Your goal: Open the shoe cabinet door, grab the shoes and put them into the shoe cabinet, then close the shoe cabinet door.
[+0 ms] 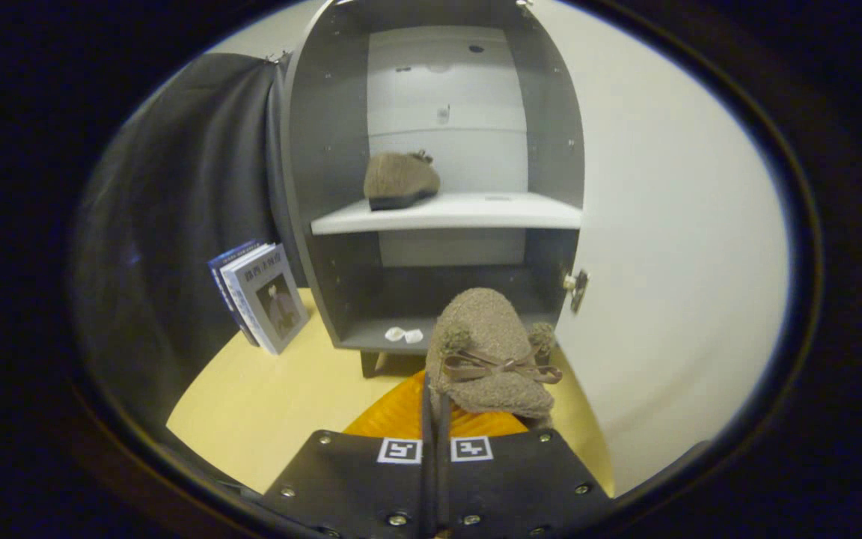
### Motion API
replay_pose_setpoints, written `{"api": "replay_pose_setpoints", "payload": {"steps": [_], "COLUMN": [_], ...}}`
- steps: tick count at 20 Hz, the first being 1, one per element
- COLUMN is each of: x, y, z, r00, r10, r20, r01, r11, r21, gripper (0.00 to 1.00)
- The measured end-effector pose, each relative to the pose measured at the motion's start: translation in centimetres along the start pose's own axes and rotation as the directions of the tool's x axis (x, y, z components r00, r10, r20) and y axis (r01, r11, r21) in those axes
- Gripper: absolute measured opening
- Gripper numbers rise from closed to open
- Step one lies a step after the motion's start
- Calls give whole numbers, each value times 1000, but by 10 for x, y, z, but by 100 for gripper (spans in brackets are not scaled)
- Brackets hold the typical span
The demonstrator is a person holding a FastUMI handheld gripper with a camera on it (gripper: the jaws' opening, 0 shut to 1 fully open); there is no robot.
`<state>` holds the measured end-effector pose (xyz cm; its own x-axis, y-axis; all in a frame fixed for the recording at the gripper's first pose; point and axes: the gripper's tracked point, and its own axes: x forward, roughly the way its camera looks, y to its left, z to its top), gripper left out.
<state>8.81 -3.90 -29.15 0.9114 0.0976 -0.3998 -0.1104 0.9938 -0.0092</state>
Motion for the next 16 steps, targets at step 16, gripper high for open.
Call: {"api": "replay_pose_setpoints", "payload": {"steps": [16], "x": [136], "y": [-14], "z": [194], "r00": [984], "r10": [-94], "r20": [150], "r01": [107], "r11": [991], "r21": [-80], "gripper": [0]}}
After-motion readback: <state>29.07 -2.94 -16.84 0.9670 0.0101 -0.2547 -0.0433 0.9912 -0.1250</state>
